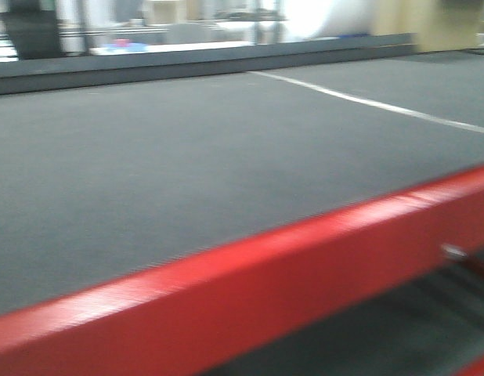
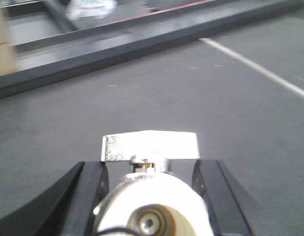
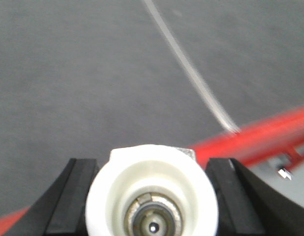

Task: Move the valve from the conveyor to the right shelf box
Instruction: 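Drive away from the conveyor holding both valves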

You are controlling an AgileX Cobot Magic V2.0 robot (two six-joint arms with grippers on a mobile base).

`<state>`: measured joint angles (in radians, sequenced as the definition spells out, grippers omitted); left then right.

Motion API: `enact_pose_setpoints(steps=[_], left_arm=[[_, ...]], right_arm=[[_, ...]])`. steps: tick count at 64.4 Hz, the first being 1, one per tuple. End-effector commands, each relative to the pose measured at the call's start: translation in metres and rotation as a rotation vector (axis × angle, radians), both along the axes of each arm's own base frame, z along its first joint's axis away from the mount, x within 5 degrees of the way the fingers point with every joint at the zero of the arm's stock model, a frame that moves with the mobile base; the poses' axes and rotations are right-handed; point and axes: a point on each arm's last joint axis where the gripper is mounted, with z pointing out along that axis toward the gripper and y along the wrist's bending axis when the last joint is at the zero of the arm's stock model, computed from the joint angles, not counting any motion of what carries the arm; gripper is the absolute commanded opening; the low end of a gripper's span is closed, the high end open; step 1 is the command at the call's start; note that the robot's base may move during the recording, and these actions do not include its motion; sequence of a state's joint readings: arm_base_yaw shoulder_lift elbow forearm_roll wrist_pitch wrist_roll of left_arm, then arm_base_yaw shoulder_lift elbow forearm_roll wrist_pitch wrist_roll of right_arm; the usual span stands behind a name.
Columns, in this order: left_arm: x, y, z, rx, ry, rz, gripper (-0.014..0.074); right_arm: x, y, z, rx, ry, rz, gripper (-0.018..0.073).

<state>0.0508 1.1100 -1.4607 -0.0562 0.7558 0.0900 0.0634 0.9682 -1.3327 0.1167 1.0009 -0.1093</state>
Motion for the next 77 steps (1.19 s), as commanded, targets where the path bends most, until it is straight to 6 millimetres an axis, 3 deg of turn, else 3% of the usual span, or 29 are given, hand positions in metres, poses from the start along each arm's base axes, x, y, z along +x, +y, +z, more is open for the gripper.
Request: enact_pose_setpoints(steps=[1, 77], left_arm=[[-0.0038, -0.0021, 0.0105, -0.010, -0.079, -0.007, -0.0111], [-0.0038, -0.0021, 0.0105, -0.010, -0.079, -0.007, -0.0111]], right_arm=[[-0.0028, -0.0010, 0.0114, -0.001, -0.093, -0.007, -0.0155], [-0.0028, -0.0010, 0.0114, -0.001, -0.093, -0.007, -0.0155]])
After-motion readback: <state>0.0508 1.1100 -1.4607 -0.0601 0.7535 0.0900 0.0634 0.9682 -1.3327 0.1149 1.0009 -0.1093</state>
